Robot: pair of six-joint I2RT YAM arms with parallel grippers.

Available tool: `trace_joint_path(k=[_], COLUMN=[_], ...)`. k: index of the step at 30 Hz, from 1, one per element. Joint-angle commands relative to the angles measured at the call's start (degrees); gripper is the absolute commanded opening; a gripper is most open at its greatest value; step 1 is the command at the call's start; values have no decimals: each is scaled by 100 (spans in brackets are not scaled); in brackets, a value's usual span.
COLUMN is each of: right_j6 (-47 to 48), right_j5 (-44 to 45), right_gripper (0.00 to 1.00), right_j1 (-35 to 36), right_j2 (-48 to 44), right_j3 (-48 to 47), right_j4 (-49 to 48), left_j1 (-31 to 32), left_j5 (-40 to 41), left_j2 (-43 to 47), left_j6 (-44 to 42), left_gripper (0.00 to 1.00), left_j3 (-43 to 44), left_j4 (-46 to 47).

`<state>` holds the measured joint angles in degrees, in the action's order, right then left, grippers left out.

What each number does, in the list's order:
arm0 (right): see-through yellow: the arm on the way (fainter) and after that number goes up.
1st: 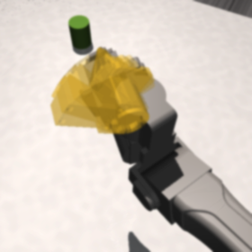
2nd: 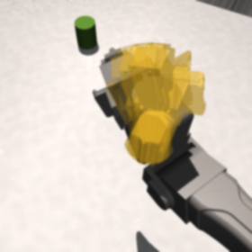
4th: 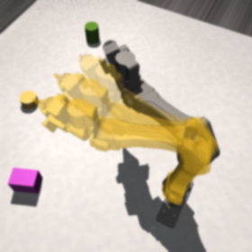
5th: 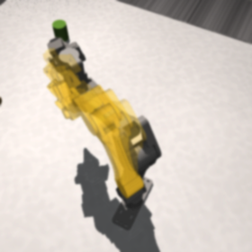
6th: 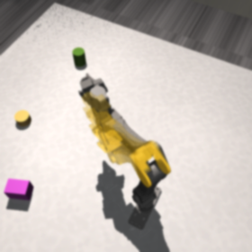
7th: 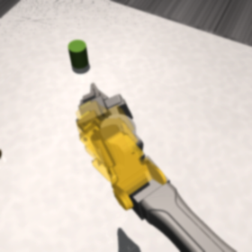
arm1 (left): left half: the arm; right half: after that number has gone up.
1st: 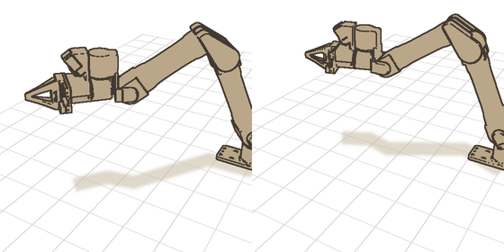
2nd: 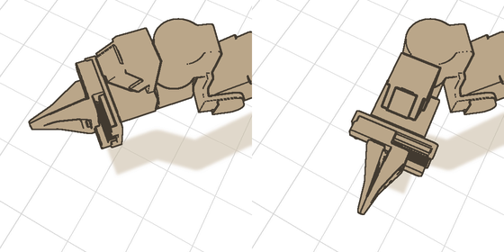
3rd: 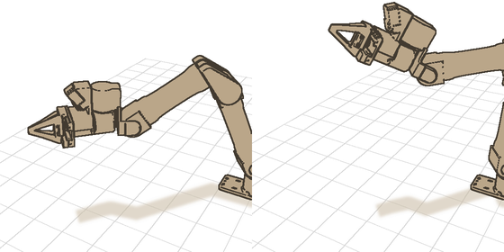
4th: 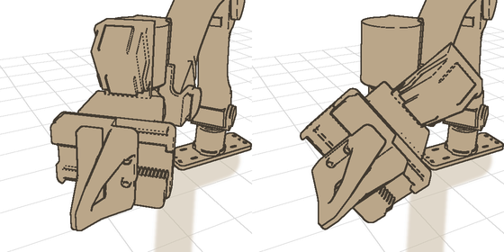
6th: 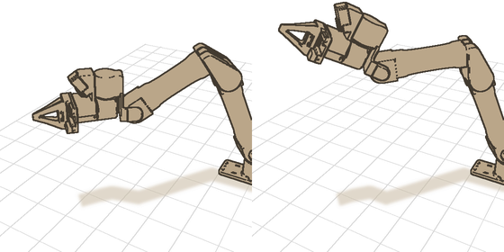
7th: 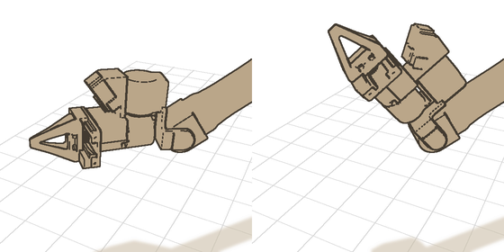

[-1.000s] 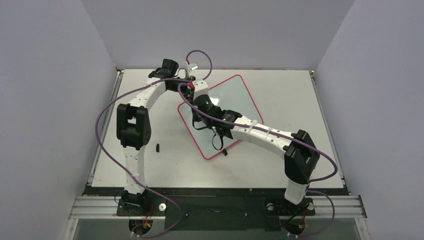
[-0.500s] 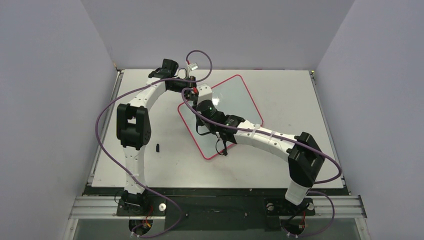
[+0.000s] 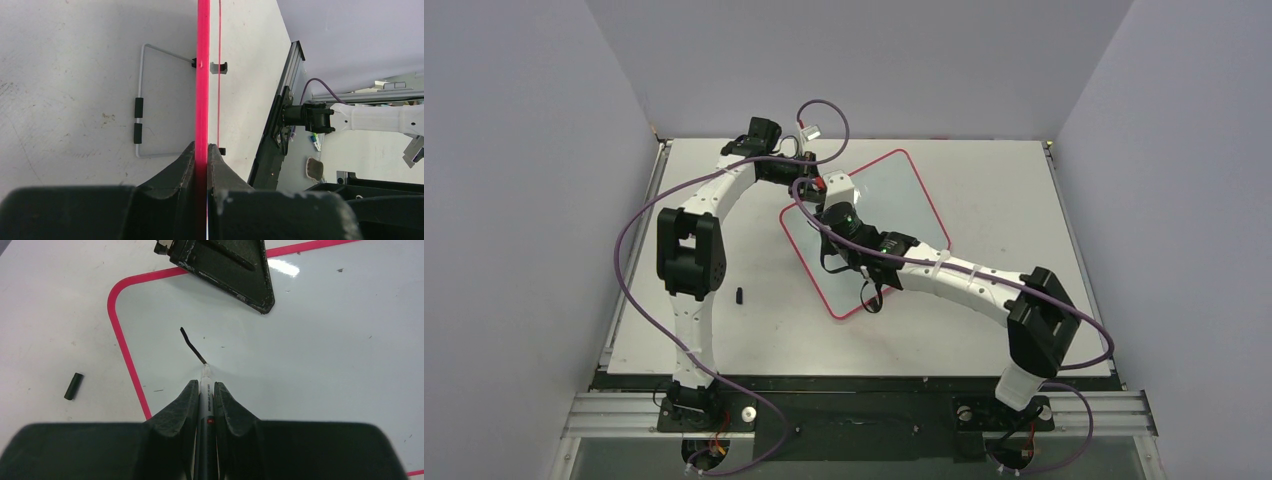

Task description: Write a sentence on the whiteboard

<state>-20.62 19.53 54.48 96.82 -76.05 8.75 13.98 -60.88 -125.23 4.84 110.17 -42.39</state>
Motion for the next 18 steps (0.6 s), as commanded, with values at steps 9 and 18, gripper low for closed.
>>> trace_joint_path(k=[9,18], right_j6=[-100,-121], right_j5=[118,227], right_gripper=[0,0], right_j1=[-9,-198], right_j2=[-356,272], right_j3=[-451,-1209], right_j4=[-15,260], left_j1=[105,117], left_j5=[349,323], left_j2=[363,390], left_j6=[-429,-433], left_gripper=[0,0], left_j3=[85,68], left_j4=[-89,-94])
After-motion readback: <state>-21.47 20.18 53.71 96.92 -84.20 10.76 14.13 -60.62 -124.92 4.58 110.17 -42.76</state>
